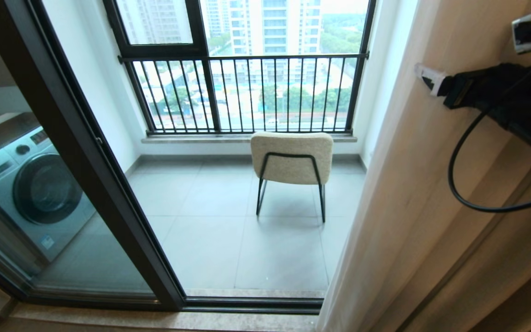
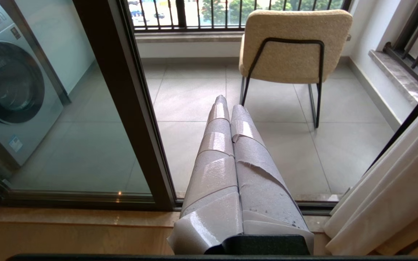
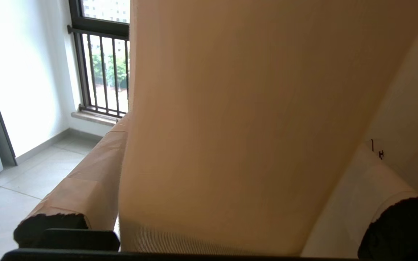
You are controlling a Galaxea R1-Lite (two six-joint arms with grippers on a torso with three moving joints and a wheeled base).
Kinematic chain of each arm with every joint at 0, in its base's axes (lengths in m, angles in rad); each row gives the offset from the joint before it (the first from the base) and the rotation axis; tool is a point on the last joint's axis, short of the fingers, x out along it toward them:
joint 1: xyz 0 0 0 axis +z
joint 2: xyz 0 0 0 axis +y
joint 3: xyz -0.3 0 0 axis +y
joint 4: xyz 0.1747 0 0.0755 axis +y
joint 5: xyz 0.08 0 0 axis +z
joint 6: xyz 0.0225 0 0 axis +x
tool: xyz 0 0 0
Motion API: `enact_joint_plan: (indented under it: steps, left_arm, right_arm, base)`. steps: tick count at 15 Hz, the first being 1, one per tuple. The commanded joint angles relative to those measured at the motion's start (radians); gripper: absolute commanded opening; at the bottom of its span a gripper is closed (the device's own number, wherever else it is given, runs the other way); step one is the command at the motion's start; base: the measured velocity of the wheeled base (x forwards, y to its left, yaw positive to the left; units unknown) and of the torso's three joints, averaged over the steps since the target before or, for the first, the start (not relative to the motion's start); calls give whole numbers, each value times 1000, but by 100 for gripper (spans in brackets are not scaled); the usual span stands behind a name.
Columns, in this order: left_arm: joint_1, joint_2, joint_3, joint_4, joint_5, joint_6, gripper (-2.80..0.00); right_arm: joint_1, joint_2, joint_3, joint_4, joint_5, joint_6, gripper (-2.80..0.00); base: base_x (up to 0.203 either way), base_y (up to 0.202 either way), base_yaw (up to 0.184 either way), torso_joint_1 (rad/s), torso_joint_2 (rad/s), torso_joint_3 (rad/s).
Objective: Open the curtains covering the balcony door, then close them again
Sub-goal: Close the inner curtains on both sides
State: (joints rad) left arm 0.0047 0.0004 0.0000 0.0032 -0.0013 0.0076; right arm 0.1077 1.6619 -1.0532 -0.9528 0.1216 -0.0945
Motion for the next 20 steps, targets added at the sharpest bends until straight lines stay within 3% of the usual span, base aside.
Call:
enact_joint_plan:
  steps: [1,7,18,19,20]
  left_arm:
    - [1,0,-1,1,0,0,-280]
    - [0,0,0,0,0,0,-280]
    - [0,0,-1,0,0,0,-280]
    - [0,0,0,0,0,0,-280]
    - [0,0,0,1,0,0,-280]
  right_arm:
    - [-4,12,-9,-6,1,-2,0]
    - [-31,52,-22,-73,1,1,0]
    - [-34,26,-15,-77,4,-16,0]
    - [-34,22,-13,-75,4,-16,-280]
    - [-34,21,-13,-73,4,-16,-280]
  base:
    - [0,0,0,0,0,0]
    - [0,0,0,0,0,0]
    - [0,0,0,0,0,0]
    - [0,0,0,0,0,0]
    - [0,0,0,0,0,0]
